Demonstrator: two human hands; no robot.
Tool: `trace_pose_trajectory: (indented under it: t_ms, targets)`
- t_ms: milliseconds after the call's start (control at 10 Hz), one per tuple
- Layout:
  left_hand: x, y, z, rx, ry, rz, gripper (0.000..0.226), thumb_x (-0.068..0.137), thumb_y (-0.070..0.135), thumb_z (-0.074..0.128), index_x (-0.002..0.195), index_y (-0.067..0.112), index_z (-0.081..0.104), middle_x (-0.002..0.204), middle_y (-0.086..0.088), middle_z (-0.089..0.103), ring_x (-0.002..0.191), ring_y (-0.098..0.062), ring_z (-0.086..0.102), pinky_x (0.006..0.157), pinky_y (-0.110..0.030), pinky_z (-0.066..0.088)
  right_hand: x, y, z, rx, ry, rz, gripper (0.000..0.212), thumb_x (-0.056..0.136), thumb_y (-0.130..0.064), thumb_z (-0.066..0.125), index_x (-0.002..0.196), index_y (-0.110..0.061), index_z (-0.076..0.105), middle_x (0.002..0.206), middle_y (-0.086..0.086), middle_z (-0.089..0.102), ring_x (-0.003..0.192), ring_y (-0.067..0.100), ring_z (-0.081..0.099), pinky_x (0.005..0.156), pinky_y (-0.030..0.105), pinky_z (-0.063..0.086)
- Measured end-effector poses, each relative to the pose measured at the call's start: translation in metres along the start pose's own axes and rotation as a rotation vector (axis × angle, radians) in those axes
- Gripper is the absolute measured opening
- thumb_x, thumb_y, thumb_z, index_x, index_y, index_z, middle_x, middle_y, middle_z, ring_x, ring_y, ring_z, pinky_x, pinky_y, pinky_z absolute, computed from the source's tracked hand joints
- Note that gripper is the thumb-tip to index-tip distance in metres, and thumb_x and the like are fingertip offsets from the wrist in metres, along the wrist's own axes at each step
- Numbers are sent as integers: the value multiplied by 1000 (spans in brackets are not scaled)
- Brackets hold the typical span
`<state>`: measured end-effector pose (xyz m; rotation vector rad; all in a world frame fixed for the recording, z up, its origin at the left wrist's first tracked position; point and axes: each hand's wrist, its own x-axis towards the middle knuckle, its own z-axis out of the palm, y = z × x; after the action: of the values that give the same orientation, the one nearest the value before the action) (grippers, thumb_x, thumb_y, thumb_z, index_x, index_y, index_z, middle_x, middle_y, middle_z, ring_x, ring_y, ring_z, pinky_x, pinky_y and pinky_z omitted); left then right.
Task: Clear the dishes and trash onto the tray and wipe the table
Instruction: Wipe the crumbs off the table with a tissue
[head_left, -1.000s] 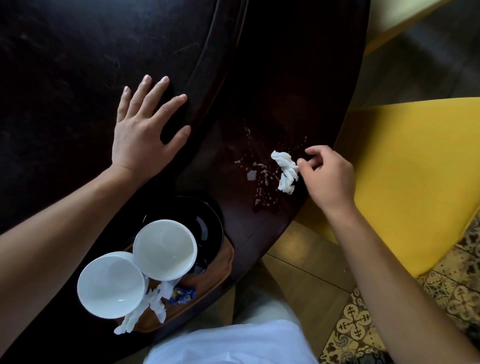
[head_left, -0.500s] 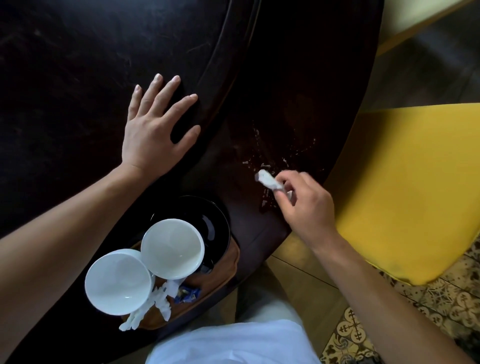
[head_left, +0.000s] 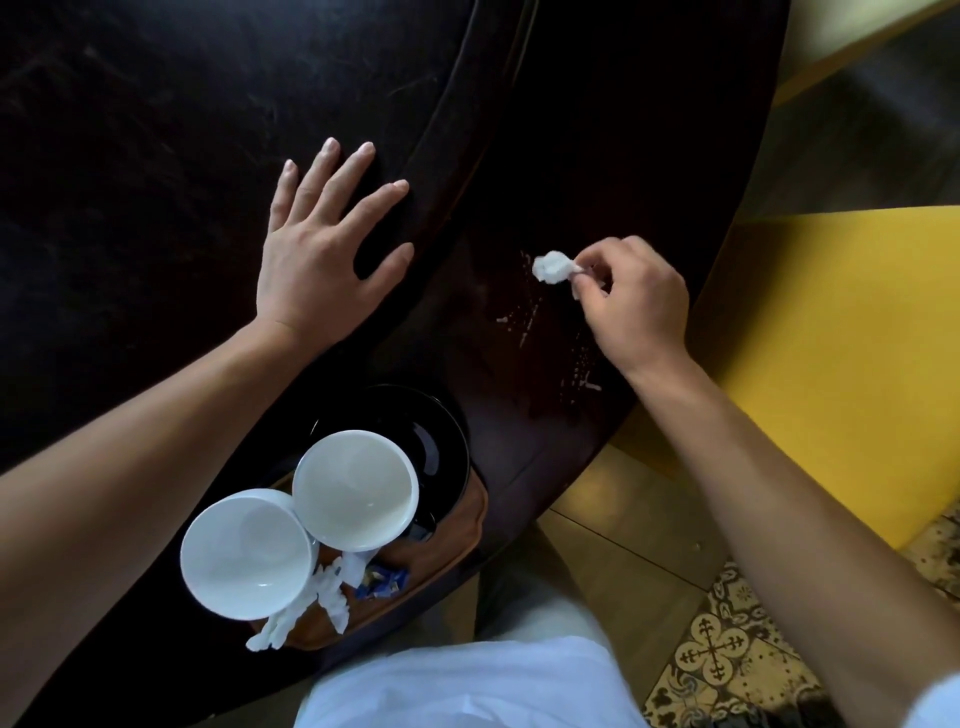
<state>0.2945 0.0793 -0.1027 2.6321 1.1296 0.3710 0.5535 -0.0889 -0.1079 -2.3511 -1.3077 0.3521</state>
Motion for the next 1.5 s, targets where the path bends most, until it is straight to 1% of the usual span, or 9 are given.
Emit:
trace_pose_trajectory:
  t_ms: [100,300,500,700,800,900,1100,1300,1500]
  targets:
    - [0,0,0,-1,1,0,52,103,49,57,149,26,56,167,-5,36,159,-30,23,129,-56,14,0,-17,-3,64,9,-53,11,84,-27,71,95,-23,72,86,-4,66,77,17,63,63,29,46]
    - [1,-1,0,5,-1,5,52,103,49,57,149,25,56,167,-5,36,159,-30,23,129,-56,13,-53,-47,27,-3,-154,-276,14,88,-26,69,102,-23,72,85,-2,65,76,21,64,58,36,53]
    - [1,-2,0,2,-9,5,52,104,50,56,150,26,55,168,-4,36,159,-30,22,129,-56,12,-8,-17,16,-57,37,-4,13,88,-26,65,98,-21,72,85,2,66,80,26,65,63,33,44]
    - [2,-1,-1,-11,-3,9,52,103,48,58,149,25,56,167,-5,37,159,-31,24,128,-57,14,48,-21,3,31,90,-35,15,90,-24,65,102,-24,75,85,-9,59,80,9,54,68,24,39]
    - [2,0,-1,-6,-4,9,52,103,48,58,149,25,57,167,-5,37,159,-30,24,129,-57,14,58,-27,12,-34,-24,-89,21,91,-20,65,108,-24,74,95,-1,65,90,19,62,73,34,52]
    - [2,-1,-1,-6,-4,10,52,102,47,59,149,25,56,167,-5,37,159,-30,23,129,-57,13,33,-28,15,-81,-104,-173,21,86,-15,66,103,-25,75,96,3,63,89,26,62,70,36,52]
    - [3,-1,0,-1,-2,9,52,102,48,58,149,25,56,167,-5,37,159,-30,24,129,-57,14,-19,-13,2,-56,-222,-273,16,86,-15,68,94,-25,76,92,-2,63,81,21,61,63,36,54]
    - [2,0,-1,-3,-4,5,51,102,48,58,149,25,57,167,-5,37,159,-30,24,128,-57,14,27,-41,14,-14,-103,-239,17,87,-18,66,97,-26,77,90,0,63,84,21,62,64,29,46]
    - [0,-1,0,-5,3,11,51,102,46,60,148,25,57,166,-6,38,158,-30,25,128,-58,15,-12,-35,16,-57,-260,-413,15,86,-20,63,93,-24,77,91,1,62,82,24,62,58,32,49]
